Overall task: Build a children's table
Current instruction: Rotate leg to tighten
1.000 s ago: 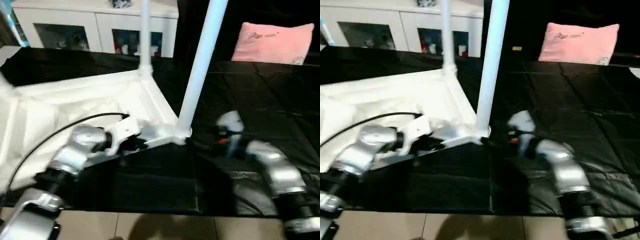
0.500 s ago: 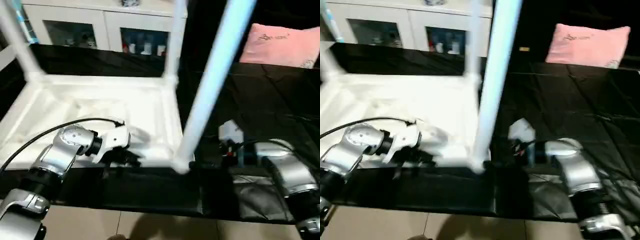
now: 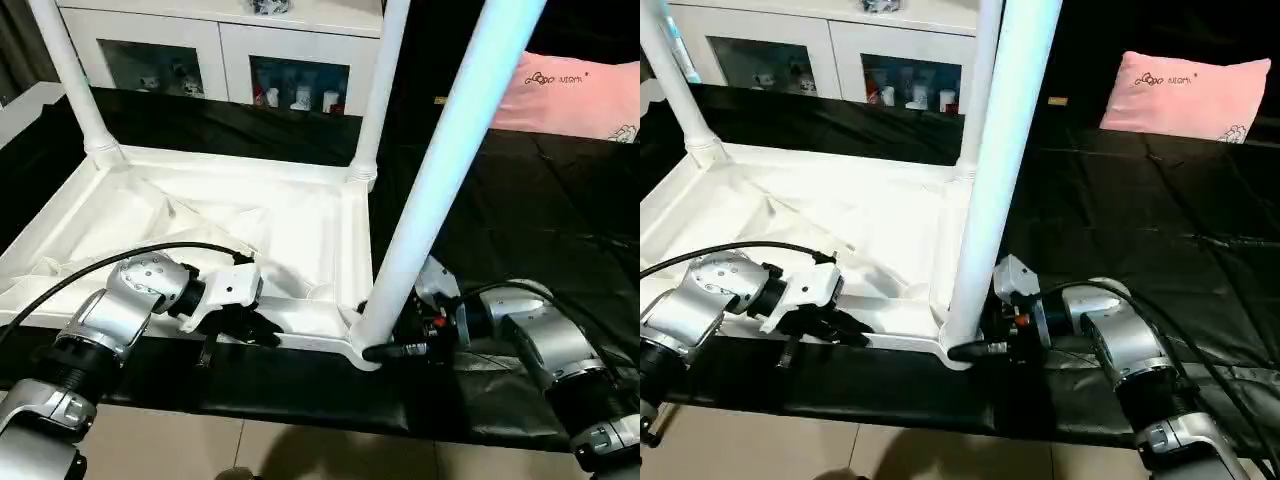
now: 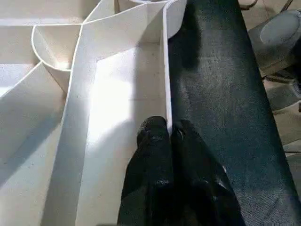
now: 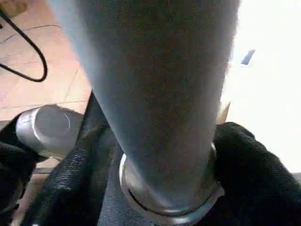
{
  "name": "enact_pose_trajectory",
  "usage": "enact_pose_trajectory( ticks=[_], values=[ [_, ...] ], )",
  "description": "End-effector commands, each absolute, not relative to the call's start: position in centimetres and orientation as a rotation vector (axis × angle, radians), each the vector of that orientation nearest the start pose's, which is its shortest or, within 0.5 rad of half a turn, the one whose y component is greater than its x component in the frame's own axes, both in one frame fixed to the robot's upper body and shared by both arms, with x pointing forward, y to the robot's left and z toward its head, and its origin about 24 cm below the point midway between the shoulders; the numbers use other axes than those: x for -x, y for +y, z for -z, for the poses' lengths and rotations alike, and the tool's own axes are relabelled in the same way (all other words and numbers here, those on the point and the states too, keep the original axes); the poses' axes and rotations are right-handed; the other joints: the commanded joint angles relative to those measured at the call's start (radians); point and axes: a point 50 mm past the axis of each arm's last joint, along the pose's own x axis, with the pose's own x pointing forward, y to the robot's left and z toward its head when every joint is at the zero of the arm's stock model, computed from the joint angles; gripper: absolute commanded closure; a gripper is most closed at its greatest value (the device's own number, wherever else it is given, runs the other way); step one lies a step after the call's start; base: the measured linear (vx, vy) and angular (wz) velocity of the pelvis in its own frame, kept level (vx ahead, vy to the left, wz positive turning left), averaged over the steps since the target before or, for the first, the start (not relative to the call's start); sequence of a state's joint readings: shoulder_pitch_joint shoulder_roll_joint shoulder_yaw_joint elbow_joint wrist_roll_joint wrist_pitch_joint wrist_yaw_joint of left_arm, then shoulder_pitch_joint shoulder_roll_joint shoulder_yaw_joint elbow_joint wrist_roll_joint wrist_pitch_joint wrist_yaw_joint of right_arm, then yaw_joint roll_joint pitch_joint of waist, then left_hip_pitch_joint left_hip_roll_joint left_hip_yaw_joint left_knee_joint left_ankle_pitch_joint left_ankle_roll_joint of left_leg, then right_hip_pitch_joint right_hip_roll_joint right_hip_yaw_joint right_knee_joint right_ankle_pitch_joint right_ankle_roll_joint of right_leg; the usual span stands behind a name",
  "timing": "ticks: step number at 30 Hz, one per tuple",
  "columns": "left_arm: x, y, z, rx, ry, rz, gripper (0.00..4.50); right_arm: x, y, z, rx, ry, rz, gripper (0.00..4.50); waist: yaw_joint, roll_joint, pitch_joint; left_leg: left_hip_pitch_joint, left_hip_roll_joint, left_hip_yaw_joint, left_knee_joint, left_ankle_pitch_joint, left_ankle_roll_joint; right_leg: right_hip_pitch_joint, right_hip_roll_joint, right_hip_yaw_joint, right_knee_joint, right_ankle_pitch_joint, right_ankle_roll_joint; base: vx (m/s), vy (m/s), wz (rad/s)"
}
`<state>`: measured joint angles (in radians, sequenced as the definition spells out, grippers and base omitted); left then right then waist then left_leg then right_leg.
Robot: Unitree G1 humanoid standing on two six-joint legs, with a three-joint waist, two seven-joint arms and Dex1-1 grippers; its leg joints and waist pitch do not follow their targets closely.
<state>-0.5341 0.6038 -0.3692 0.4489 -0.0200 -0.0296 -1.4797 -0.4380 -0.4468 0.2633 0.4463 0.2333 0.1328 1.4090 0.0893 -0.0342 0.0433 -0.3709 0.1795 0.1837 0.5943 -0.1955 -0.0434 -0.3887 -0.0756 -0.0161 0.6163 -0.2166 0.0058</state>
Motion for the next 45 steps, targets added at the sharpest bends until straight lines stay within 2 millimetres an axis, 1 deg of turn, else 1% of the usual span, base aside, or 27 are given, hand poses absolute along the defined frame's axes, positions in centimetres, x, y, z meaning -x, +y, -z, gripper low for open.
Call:
enact_pose_trajectory(
  ticks=[1,7,8,10,16,18,19,20,21,22,23,24,26,27,28,29,30,31,32,33,34,35,36,38,39,41,45],
  values=[
    [-28.1,17.5,-5.6,-0.636,0.589,1.668,4.5,-28.5,-15.2,-5.2,0.123,0.397,-1.536,1.54,0.001,0.0,-0.057,0.02,0.053,-0.006,-0.067,-0.099,0.063,0.036,-0.058,0.024,-0.043,0.039,-0.298,0.0,0.0,0.0],
    [-28.1,17.6,-5.4,-0.642,0.597,1.664,4.5,-28.5,-15.2,-5.2,0.112,0.391,-1.533,1.97,0.0,0.001,-0.058,0.02,0.052,-0.005,-0.065,-0.088,0.064,0.037,-0.057,0.023,-0.041,0.062,-0.302,0.0,0.0,0.0],
    [-28.1,17.6,-5.4,-0.643,0.598,1.664,4.5,-28.5,-15.2,-5.2,0.111,0.391,-1.534,2.14,0.0,0.001,-0.059,0.02,0.052,-0.005,-0.065,-0.09,0.064,0.037,-0.058,0.024,-0.041,0.062,-0.302,0.0,0.0,0.0],
    [-28.1,17.6,-5.4,-0.643,0.599,1.664,4.5,-28.4,-15.2,-5.1,0.108,0.39,-1.538,2.23,0.0,0.003,-0.057,0.021,0.053,-0.006,-0.066,-0.105,0.059,0.036,-0.057,0.024,-0.043,0.04,-0.3,0.0,0.0,0.0],
    [-28.2,17.6,-5.2,-0.645,0.604,1.652,4.5,-27.9,-15.0,-4.9,0.092,0.393,-1.55,2.33,0.0,0.003,-0.057,0.021,0.052,-0.007,-0.067,-0.119,0.049,0.037,-0.058,0.025,-0.044,0.022,-0.294,0.0,0.0,0.0],
    [-28.3,17.5,-5.0,-0.635,0.606,1.625,4.5,-27.7,-14.9,-4.7,0.077,0.392,-1.549,2.35,-0.001,0.004,-0.056,0.019,0.052,-0.007,-0.068,-0.127,0.046,0.037,-0.057,0.025,-0.046,0.011,-0.291,0.0,0.0,0.0],
    [-28.6,17.5,-4.9,-0.619,0.602,1.58,4.5,-27.5,-14.8,-4.6,0.052,0.388,-1.535,2.35,0.002,0.009,-0.056,0.021,0.052,-0.007,-0.067,-0.128,0.044,0.036,-0.058,0.026,-0.046,0.009,-0.29,0.0,0.0,0.0],
    [-29.2,17.1,-4.9,-0.567,0.582,1.492,4.5,-27.5,-14.5,-4.3,0.024,0.375,-1.479,2.36,0.001,0.008,-0.055,0.022,0.053,-0.006,-0.068,-0.131,0.04,0.034,-0.057,0.026,-0.046,0.014,-0.292,0.0,0.0,0.0],
    [-29.7,16.8,-4.9,-0.527,0.568,1.429,4.5,-27.5,-14.3,-4.1,0.006,0.367,-1.434,2.36,0.004,0.006,-0.053,0.026,0.052,-0.006,-0.07,-0.148,0.034,0.032,-0.058,0.026,-0.052,-0.014,-0.292,0.0,0.0,0.0],
    [-29.9,16.7,-4.9,-0.513,0.559,1.407,4.5,-27.6,-14.2,-3.9,0.003,0.363,-1.412,2.36,0.002,0.003,-0.049,0.023,0.051,-0.008,-0.075,-0.188,0.02,0.034,-0.06,0.027,-0.058,-0.09,-0.281,0.0,0.0,0.0],
    [-30.2,16.4,-5.1,-0.488,0.54,1.367,4.5,-27.8,-13.9,-3.7,0.004,0.358,-1.363,2.36,0.0,0.005,-0.049,0.024,0.051,-0.008,-0.077,-0.207,0.008,0.032,-0.062,0.029,-0.061,-0.128,-0.273,0.0,0.0,0.0],
    [-30.5,16.2,-5.2,-0.47,0.524,1.337,4.5,-28.0,-13.7,-3.4,0.006,0.354,-1.323,2.38,-0.005,0.005,-0.044,0.027,0.05,-0.01,-0.08,-0.262,-0.01,0.027,-0.063,0.03,-0.073,-0.221,-0.255,0.0,0.0,0.0],
    [-30.5,16.2,-5.2,-0.47,0.524,1.337,4.5,-28.0,-13.7,-3.4,0.006,0.354,-1.323,2.39,-0.008,0.005,-0.043,0.029,0.051,-0.014,-0.084,-0.291,-0.026,0.026,-0.066,0.032,-0.079,-0.296,-0.229,0.0,0.0,0.0],
    [-31.2,15.6,-5.5,-0.431,0.489,1.254,4.5,-28.6,-13.0,-2.7,-0.002,0.363,-1.197,2.41,-0.014,0.008,-0.038,0.026,0.051,-0.018,-0.09,-0.322,-0.042,0.022,-0.067,0.034,-0.084,-0.368,-0.195,0.0,0.0,0.0],
    [-32.0,14.8,-5.8,-0.397,0.46,1.154,4.5,-29.3,-12.0,-1.9,-0.035,0.37,-1.056,2.42,-0.015,0.007,-0.039,0.027,0.049,-0.02,-0.09,-0.328,-0.048,0.021,-0.068,0.033,-0.087,-0.386,-0.189,0.0,0.0,0.0],
    [-32.3,14.4,-5.9,-0.381,0.451,1.122,4.5,-29.5,-11.6,-1.6,-0.048,0.376,-1.007,2.42,-0.021,0.007,-0.039,0.027,0.049,-0.023,-0.092,-0.334,-0.065,0.018,-0.067,0.032,-0.086,-0.405,-0.178,0.0,0.0,0.0],
    [-33.0,13.3,-6.1,-0.334,0.431,1.026,4.5,-30.0,-10.1,-0.8,-0.09,0.402,-0.863,2.44,-0.033,0.002,-0.037,0.025,0.045,-0.026,-0.094,-0.338,-0.081,0.016,-0.067,0.031,-0.085,-0.436,-0.17,0.0,0.0,0.0],
    [-33.2,12.7,-6.2,-0.32,0.422,0.99,4.5,-30.3,-9.6,-0.7,-0.121,0.414,-0.807,2.45,-0.036,0.002,-0.039,0.028,0.043,-0.028,-0.093,-0.346,-0.087,0.014,-0.068,0.029,-0.09,-0.463,-0.162,0.0,0.0,0.0],
    [-33.4,12.2,-6.2,-0.311,0.415,0.968,4.5,-30.5,-9.2,-0.6,-0.142,0.424,-0.771,2.46,-0.042,0.001,-0.04,0.026,0.043,-0.032,-0.093,-0.348,-0.083,0.017,-0.068,0.028,-0.093,-0.479,-0.15,0.0,0.0,0.0],
    [-33.4,11.7,-6.2,-0.3,0.413,0.964,4.5,-30.8,-8.8,-0.5,-0.17,0.432,-0.732,2.46,-0.043,0.0,-0.039,0.026,0.044,-0.03,-0.093,-0.356,-0.07,0.014,-0.067,0.03,-0.098,-0.473,-0.144,0.0,0.0,0.0],
    [-33.4,11.2,-6.2,-0.291,0.414,0.96,4.5,-31.0,-8.4,-0.5,-0.195,0.438,-0.696,2.46,-0.044,0.0,-0.039,0.031,0.042,-0.027,-0.09,-0.367,-0.058,0.008,-0.065,0.033,-0.101,-0.466,-0.145,0.0,0.0,0.0],
    [-33.4,10.6,-6.2,-0.283,0.412,0.952,4.5,-31.5,-8.1,-0.6,-0.239,0.447,-0.65,2.47,-0.044,0.001,-0.039,0.03,0.042,-0.027,-0.09,-0.365,-0.054,0.009,-0.066,0.033,-0.102,-0.461,-0.145,0.0,0.0,0.0],
    [-33.6,10.3,-6.3,-0.28,0.407,0.94,4.5,-31.7,-7.9,-0.7,-0.237,0.444,-0.63,2.48,-0.047,-0.001,-0.041,0.025,0.042,-0.028,-0.092,-0.352,-0.05,0.012,-0.065,0.032,-0.099,-0.443,-0.147,0.0,0.0,0.0],
    [-33.7,10.2,-6.4,-0.279,0.403,0.932,4.5,-31.9,-7.8,-0.8,-0.233,0.442,-0.619,2.49,-0.047,0.002,-0.043,0.024,0.042,-0.028,-0.092,-0.338,-0.048,0.014,-0.064,0.031,-0.097,-0.414,-0.15,0.0,0.0,0.0],
    [-33.8,10.0,-6.5,-0.277,0.402,0.923,4.5,-32.1,-7.4,-0.9,-0.212,0.43,-0.628,2.49,-0.047,0.002,-0.044,0.023,0.043,-0.024,-0.092,-0.316,-0.041,0.015,-0.061,0.032,-0.093,-0.346,-0.163,0.0,0.0,0.0],
    [-33.9,9.9,-6.7,-0.276,0.402,0.909,4.5,-32.2,-7.1,-1.1,-0.182,0.419,-0.629,2.49,-0.046,0.002,-0.045,0.018,0.042,-0.022,-0.09,-0.284,-0.031,0.02,-0.06,0.033,-0.087,-0.277,-0.18,0.0,0.0,0.0],
    [-34.0,10.3,-6.8,-0.309,0.407,0.902,4.5,-32.4,-7.1,-1.4,-0.156,0.401,-0.642,2.49,-0.044,0.001,-0.047,0.017,0.041,-0.019,-0.088,-0.245,-0.016,0.024,-0.06,0.033,-0.084,-0.236,-0.19,0.0,0.0,0.0]
  ],
)
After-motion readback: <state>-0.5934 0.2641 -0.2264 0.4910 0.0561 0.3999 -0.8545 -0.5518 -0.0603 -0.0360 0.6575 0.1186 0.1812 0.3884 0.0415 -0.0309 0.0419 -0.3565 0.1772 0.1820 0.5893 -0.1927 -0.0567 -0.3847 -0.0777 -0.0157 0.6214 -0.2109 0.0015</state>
